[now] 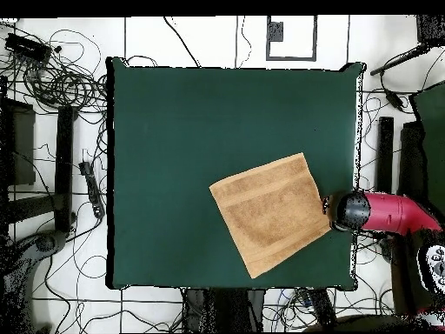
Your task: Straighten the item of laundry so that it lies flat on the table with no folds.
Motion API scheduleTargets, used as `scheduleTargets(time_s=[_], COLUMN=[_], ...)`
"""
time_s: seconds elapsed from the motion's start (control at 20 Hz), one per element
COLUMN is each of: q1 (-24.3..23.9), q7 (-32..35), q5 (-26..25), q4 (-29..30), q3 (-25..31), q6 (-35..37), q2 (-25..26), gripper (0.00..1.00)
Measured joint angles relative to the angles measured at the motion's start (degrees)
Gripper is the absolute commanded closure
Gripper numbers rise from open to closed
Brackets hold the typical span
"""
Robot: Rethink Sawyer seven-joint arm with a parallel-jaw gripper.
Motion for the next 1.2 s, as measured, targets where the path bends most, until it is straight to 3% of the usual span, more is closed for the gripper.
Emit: scheduleTargets(time_s=[1.2], q1=[2.31], q7=[0.00], q5=[3.99], q4=[-1.42], q3=[-3.56], q6=[-0.07], q2=[1.18], gripper=[0.00])
